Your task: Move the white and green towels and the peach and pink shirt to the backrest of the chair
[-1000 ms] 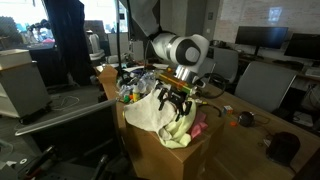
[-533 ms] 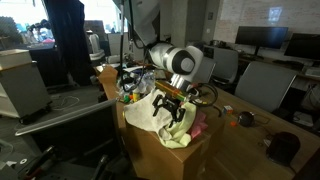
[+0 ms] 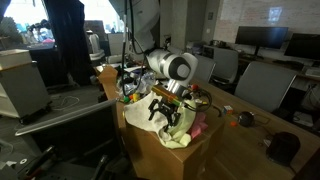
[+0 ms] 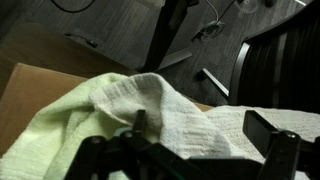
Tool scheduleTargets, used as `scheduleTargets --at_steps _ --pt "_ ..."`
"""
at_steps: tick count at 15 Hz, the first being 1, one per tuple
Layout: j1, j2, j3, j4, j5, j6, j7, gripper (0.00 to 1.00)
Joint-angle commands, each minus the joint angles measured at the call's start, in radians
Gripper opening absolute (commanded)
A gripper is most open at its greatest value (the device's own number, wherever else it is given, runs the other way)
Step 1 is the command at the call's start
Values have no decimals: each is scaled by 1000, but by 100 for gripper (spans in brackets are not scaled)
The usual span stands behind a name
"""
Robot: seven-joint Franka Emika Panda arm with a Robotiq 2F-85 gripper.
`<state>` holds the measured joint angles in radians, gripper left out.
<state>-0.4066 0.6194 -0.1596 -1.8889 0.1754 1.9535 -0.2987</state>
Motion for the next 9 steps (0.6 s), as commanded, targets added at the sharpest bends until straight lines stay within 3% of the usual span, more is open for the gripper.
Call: scheduleTargets --at_steps 1,5,6,8,9 --pt "-11 36 1 20 1 -1 -11 100" --pt "-15 48 1 19 0 -6 -11 97" --pt "-15 48 2 19 0 -6 -11 74" --pt "-14 48 2 19 0 -6 -9 70" --pt "-14 47 2 18 0 -7 -8 63"
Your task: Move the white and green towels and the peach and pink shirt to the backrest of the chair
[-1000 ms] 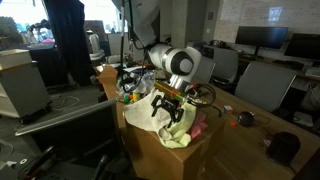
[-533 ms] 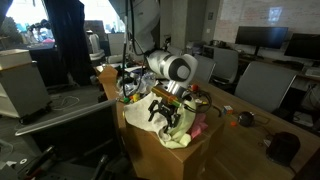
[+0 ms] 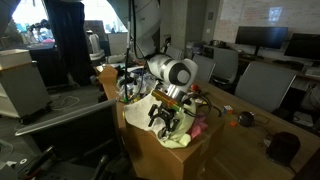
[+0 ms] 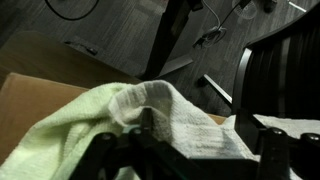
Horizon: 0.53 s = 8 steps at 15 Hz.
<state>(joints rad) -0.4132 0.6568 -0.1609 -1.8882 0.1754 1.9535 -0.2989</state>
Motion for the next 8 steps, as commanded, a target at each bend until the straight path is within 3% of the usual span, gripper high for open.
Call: scheduleTargets --at_steps 1,8 --pt "-6 9 2 15 -2 -7 -7 53" --pt "2 -11 -3 -3 -20 -6 -5 3"
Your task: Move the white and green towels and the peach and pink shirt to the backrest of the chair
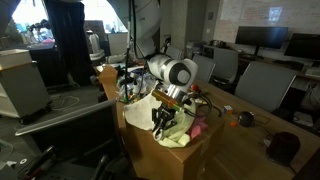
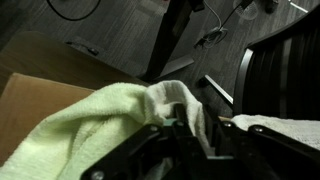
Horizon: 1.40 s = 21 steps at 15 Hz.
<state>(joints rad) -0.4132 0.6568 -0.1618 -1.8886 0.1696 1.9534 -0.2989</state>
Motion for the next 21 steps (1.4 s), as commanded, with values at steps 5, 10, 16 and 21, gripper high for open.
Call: scheduleTargets --at_steps 5,10,16,21 --pt "6 -96 -7 -55 -25 4 -18 2" --pt "12 -290 -19 -171 -50 42 -72 1" --pt "29 -573 -47 -340 -74 87 -148 1" --pt "54 -794 -82 -471 -97 140 -197 1"
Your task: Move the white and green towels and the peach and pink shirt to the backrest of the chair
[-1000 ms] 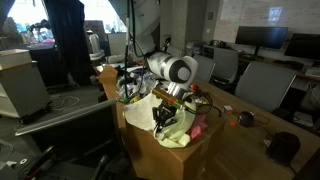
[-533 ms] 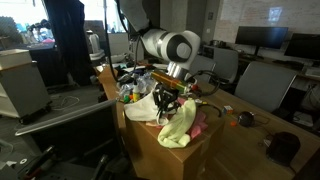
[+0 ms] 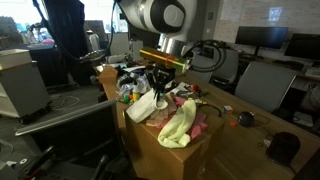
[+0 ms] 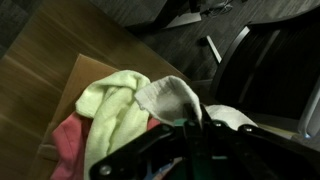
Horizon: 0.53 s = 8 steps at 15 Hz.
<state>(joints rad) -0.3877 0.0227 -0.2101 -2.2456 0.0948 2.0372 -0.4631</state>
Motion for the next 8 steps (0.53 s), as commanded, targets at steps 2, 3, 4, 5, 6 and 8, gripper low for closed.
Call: scheduleTargets --at_steps 2,3,4,5,6,8 --pt "42 -247 -49 -158 -31 85 -34 1" --pt "47 -295 -56 -184 -39 102 -35 1" --pt "55 -333 -60 -201 -43 115 -32 1" --pt "61 -374 -65 -222 -49 132 -30 1" --pt "67 -415 -68 -239 -58 141 -27 1" --pt "79 -492 -75 -268 -72 157 -28 1"
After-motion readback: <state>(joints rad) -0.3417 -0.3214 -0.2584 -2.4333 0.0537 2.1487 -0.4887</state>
